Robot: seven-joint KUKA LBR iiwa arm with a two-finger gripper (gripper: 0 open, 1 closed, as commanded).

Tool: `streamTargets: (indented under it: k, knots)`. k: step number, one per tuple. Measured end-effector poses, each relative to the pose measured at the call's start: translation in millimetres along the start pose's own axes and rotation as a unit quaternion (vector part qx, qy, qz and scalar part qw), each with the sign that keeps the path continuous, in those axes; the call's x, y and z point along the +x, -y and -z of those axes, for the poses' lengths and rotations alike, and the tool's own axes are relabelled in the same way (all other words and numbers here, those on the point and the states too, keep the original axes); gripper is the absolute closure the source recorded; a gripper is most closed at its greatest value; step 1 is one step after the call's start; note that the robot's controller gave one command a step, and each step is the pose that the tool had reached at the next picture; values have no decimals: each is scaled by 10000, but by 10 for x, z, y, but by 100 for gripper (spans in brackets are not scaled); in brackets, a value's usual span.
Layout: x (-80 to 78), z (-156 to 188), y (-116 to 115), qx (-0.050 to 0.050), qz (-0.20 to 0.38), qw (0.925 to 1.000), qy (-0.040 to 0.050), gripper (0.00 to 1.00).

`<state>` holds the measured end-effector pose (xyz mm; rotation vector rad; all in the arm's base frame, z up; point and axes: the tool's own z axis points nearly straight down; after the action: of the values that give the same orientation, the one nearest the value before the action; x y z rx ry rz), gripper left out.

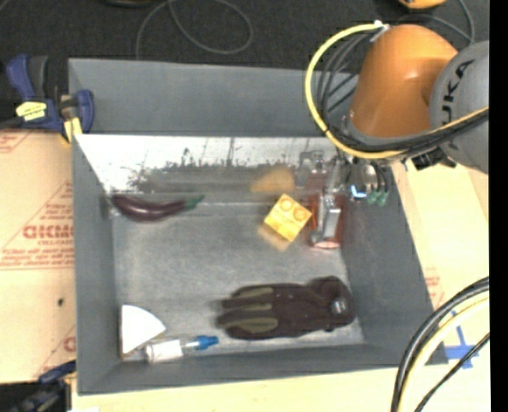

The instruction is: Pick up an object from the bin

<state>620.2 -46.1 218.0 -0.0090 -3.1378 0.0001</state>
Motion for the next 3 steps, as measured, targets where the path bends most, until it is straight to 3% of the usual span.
streamTargets:
  k: [1,2,3]
  knots:
    - [-12,51,1,5,4,10000,41,0]
    - [38,-282,85,4,-71,9999,85,0]
    - [144,-920,251,12,-22,10000,66,0]
